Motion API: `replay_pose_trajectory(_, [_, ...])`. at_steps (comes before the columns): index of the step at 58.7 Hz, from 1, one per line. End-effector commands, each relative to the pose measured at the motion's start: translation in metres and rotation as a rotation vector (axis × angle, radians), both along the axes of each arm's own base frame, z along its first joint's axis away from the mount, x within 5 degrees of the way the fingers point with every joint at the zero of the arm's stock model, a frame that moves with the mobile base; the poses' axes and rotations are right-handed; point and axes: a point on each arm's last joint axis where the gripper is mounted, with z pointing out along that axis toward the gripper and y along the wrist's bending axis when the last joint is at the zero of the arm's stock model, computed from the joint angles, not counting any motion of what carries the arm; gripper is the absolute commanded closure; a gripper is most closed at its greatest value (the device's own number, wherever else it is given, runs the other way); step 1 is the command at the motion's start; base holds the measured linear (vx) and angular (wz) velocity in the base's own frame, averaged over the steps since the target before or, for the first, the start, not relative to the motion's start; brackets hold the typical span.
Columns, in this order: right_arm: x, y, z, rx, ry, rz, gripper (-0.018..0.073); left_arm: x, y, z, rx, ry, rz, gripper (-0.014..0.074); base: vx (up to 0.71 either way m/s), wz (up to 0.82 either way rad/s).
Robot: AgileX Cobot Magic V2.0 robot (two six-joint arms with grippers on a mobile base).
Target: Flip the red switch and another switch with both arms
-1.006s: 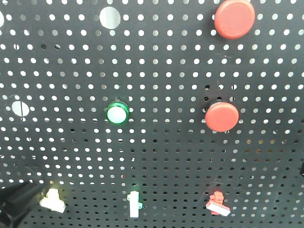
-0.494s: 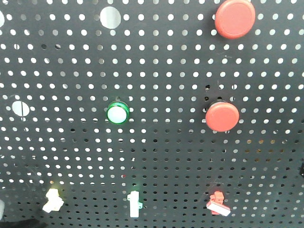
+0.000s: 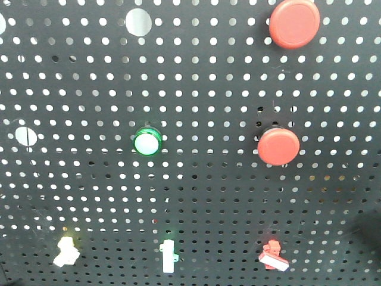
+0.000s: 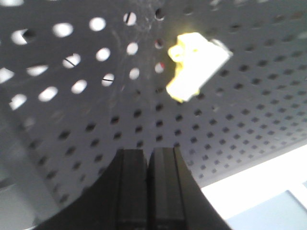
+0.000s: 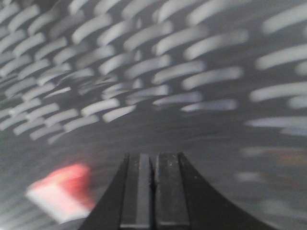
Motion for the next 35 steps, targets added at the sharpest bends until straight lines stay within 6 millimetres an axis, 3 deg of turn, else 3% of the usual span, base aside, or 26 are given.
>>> replay_pose_trajectory(1, [0.003, 0.014, 0.017, 0.007, -0.127, 0.056, 0.0566, -0.007, 0.002, 0.015, -0.072, -0.112, -0.003, 0.0594, 0.0, 0.0])
replay_pose_trajectory(15, [0.004, 0.045, 0.009, -0.001, -0.112, 0.191, 0.0566, -0.019, 0.008, 0.007, -0.064, -0.099, 0.0, 0.0594, 0.0, 0.0])
replay_pose_trajectory(35, [0.013, 0.05, 0.007, 0.03, -0.129, 0.164, 0.0566, -0.019, 0.008, 0.007, -0.059, -0.097, -0.001, 0.0594, 0.0, 0.0])
